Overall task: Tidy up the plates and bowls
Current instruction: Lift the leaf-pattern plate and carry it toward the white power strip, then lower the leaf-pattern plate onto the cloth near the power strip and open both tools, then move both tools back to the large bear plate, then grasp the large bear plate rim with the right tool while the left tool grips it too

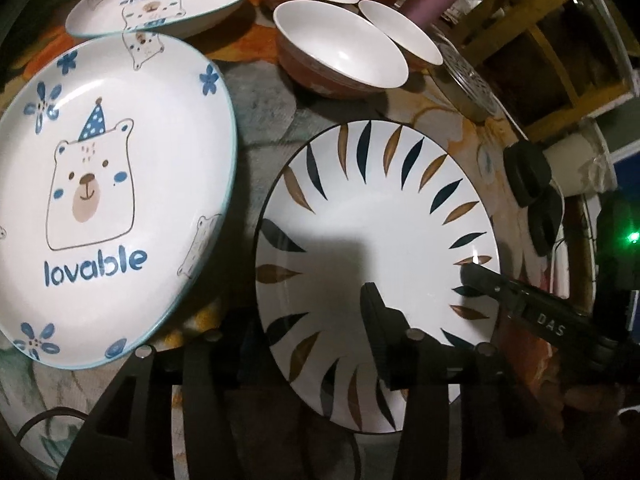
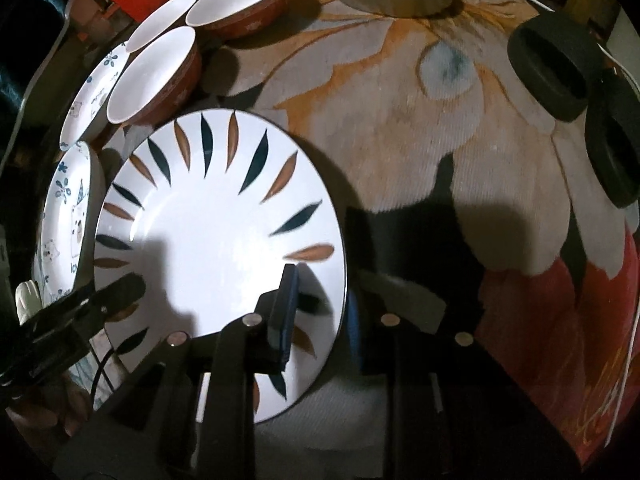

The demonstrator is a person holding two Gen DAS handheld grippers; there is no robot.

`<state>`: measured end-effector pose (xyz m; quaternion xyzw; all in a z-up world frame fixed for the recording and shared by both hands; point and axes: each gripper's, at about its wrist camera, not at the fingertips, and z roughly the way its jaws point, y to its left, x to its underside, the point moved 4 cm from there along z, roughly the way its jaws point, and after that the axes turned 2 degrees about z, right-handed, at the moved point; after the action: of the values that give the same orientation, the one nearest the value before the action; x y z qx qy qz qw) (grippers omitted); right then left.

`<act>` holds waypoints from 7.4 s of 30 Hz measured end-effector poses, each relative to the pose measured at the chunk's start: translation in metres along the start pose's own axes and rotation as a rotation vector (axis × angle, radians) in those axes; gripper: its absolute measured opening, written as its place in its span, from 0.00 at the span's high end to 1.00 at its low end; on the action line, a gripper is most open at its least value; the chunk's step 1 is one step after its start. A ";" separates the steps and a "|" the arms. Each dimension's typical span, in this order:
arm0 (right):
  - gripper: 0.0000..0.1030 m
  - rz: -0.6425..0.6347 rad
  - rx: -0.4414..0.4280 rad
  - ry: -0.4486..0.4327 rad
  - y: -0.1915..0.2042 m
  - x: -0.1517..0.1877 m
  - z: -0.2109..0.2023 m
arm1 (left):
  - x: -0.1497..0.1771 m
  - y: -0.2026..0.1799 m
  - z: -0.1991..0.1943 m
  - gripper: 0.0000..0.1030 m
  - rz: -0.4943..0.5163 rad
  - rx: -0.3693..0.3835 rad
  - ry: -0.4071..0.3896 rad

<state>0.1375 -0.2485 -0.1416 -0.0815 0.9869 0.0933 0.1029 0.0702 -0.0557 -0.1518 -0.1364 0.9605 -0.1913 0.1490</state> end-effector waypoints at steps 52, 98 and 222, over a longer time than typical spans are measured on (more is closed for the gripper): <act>0.84 0.039 -0.084 -0.064 -0.035 0.030 -0.041 | -0.013 -0.026 -0.017 0.81 0.325 0.007 0.003; 0.84 0.547 0.089 -0.164 -0.246 0.173 -0.136 | 0.104 -0.266 0.050 0.81 0.755 0.183 0.179; 0.13 0.079 -0.101 -0.001 0.169 -0.017 0.029 | -0.085 0.180 -0.076 0.07 0.095 -0.253 -0.047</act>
<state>0.1289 -0.0767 -0.1371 -0.0475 0.9834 0.1470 0.0957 0.0855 0.1560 -0.1385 -0.1131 0.9786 -0.0581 0.1620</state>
